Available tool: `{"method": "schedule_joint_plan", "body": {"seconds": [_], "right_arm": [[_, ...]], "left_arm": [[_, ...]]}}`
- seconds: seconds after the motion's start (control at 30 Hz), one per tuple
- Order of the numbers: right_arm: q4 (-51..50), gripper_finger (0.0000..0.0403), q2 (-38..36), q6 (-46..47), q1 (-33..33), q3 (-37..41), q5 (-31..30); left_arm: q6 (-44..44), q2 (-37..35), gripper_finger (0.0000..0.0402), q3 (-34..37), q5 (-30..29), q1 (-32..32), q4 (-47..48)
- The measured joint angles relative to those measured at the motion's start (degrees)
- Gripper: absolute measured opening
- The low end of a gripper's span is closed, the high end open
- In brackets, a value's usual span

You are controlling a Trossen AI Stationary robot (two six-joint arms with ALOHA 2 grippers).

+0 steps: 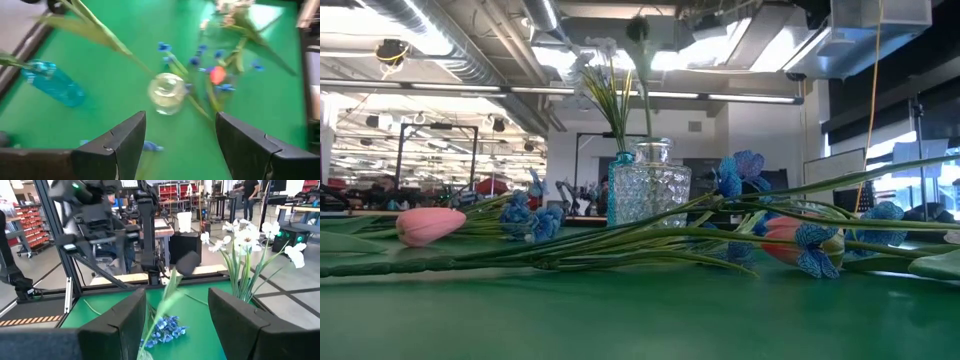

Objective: Sort flowers into vase by color
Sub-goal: Put the bottom blue flowers into the transparent vase

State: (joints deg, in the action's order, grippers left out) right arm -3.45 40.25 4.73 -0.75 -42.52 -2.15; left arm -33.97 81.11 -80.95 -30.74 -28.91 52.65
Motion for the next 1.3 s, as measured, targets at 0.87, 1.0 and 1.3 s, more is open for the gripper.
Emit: {"method": "schedule_joint_plan", "body": {"seconds": [0.87, 1.0, 1.3], "right_arm": [[-0.16, 0.0214, 0.11, 0.92, 0.0, 0.0, 0.0], [-0.23, 0.0214, 0.11, 0.92, 0.0, 0.0, 0.0], [-1.99, 0.0214, 0.11, 1.32, 0.0, 0.0, 0.0]], "left_arm": [[-6.68, 34.0, 0.0234, 5.27, 6.86, -2.59, -22.58], [-7.97, 35.49, 0.0234, 5.25, 11.68, -0.88, -22.54], [-10.05, 36.52, 0.0169, 4.92, 14.02, -1.05, -21.09]]}}
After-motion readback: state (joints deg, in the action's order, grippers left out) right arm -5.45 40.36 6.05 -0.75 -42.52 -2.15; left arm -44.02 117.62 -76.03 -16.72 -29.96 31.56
